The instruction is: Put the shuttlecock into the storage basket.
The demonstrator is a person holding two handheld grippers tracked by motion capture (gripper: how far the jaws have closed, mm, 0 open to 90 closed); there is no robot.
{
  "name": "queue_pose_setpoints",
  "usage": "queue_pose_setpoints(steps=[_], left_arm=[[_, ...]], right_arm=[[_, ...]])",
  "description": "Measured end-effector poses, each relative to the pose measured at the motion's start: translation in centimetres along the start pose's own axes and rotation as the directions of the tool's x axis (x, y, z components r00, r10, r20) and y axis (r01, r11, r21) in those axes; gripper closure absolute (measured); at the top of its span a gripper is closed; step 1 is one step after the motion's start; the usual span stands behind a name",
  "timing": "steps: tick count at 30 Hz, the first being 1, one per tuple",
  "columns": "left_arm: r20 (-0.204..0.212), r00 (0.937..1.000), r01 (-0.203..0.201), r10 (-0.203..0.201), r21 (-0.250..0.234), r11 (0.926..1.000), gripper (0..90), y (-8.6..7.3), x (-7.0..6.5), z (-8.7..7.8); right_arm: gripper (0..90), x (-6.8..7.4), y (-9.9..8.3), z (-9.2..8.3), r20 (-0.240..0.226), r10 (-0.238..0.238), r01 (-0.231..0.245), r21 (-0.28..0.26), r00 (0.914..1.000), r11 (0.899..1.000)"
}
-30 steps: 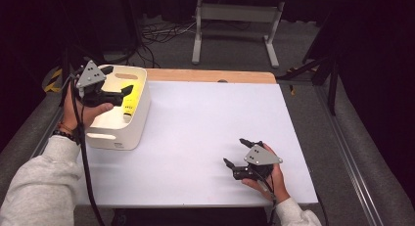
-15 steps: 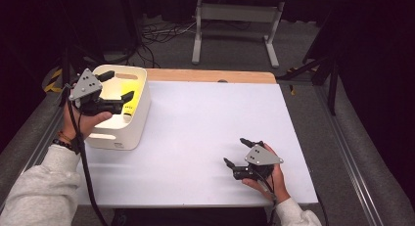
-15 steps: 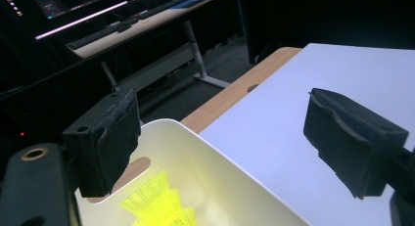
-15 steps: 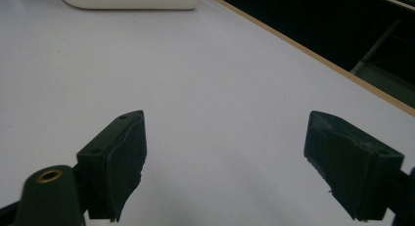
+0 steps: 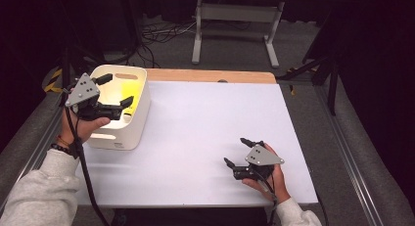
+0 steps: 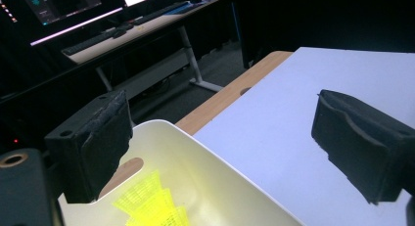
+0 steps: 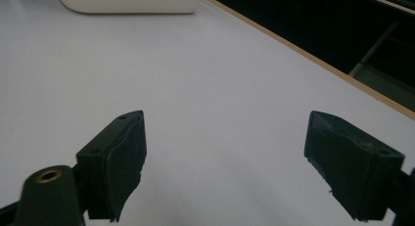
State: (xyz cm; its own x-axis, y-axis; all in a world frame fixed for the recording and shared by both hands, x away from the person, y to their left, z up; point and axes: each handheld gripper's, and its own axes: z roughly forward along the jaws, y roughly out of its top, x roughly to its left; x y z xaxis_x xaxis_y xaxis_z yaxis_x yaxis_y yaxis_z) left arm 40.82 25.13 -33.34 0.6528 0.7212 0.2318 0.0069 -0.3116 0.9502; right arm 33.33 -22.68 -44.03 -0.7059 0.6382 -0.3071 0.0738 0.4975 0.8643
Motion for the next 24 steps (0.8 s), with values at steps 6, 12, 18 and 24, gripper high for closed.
queue_pose_setpoints(steps=[6,12,18,24], left_arm=[[0.031,0.9995,0.000,0.001,-0.024,0.9997,7.9,-0.4,-0.3,-0.4],[0.044,0.9990,0.000,0.002,-0.047,0.9989,6.4,-0.5,-0.8,-0.5],[0.051,0.9984,-0.023,0.026,-0.059,0.9980,7.7,-0.5,-1.8,-0.7],[0.072,0.9970,-0.022,0.027,-0.073,0.9971,7.8,-0.6,-2.6,-0.9]], right_arm=[[16.4,0.1,0.1,0.0,-0.005,-0.002,0.002,0.000,1.0000,1.000],[16.4,0.1,0.1,0.0,-0.004,0.001,-0.001,-0.001,1.0000,1.000],[16.4,0.0,0.1,0.0,-0.006,-0.003,0.003,0.001,1.0000,1.000],[16.4,0.0,0.2,-0.2,-0.002,-0.001,0.001,-0.005,1.0000,1.000]])
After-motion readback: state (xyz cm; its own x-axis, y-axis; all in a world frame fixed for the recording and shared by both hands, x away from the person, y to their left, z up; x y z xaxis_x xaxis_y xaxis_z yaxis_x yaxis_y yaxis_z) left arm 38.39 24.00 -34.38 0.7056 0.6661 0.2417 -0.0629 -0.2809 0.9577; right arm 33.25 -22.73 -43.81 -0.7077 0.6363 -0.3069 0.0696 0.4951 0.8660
